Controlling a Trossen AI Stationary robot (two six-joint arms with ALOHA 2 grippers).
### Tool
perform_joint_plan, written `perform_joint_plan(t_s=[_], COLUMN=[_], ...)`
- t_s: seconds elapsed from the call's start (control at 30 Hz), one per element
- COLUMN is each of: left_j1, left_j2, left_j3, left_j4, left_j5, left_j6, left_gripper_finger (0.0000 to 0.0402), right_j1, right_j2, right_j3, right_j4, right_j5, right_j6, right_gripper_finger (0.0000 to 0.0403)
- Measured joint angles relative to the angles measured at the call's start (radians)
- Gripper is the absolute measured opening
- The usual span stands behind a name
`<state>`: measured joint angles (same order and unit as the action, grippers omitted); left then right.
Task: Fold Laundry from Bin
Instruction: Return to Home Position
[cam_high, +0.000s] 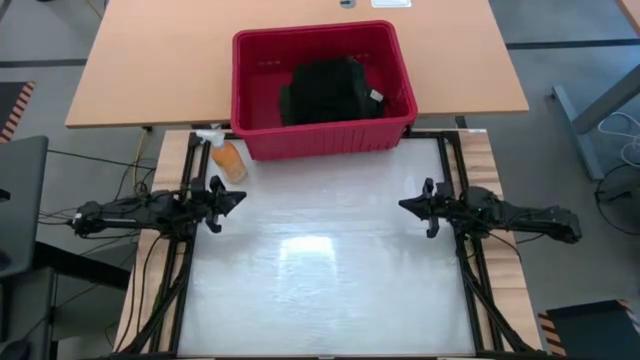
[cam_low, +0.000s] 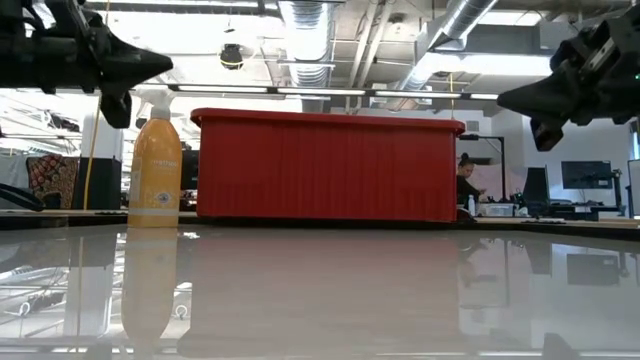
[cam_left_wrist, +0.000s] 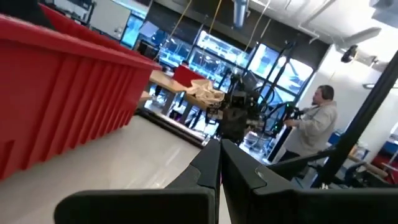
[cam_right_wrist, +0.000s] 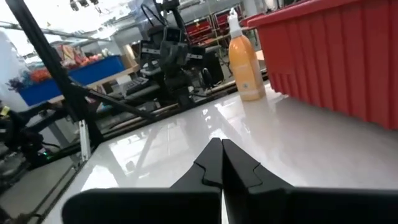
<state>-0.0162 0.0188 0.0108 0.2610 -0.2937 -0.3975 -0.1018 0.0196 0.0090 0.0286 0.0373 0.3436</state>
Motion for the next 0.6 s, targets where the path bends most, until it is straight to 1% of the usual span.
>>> perform_joint_plan(t_s=[0.1, 0.2, 0.3, 0.5, 0.6], left_j1=[0.001, 0.001, 0.001, 0.001, 0.001], left_j2=[0.0, 0.001, 0.001, 0.007, 0.007], left_j3=[0.0, 0.0, 0.0, 0.011, 0.012], left_j4=[-0.046, -0.112, -0.201, -0.233, -0.234], left_j5=[0.009, 0.027, 0.026, 0.015, 0.02], left_j6=[-0.014, -0.024, 0.012, 0.176, 0.216], left_gripper_finger=[0.0, 0.0, 0.0, 0.0, 0.0], right_j1=[-0.008, -0.019, -0.018, -0.018, -0.018], right_j2=[0.0, 0.001, 0.001, 0.001, 0.001], right_j3=[0.0, 0.0, 0.0, -0.001, -0.001], right_j4=[-0.005, -0.008, -0.009, -0.01, -0.011], right_j5=[-0.005, -0.005, -0.005, -0.006, -0.006], right_j6=[-0.016, -0.085, -0.113, -0.114, -0.114], right_gripper_finger=[0.0022, 0.0033, 0.0044, 0.0048, 0.0048])
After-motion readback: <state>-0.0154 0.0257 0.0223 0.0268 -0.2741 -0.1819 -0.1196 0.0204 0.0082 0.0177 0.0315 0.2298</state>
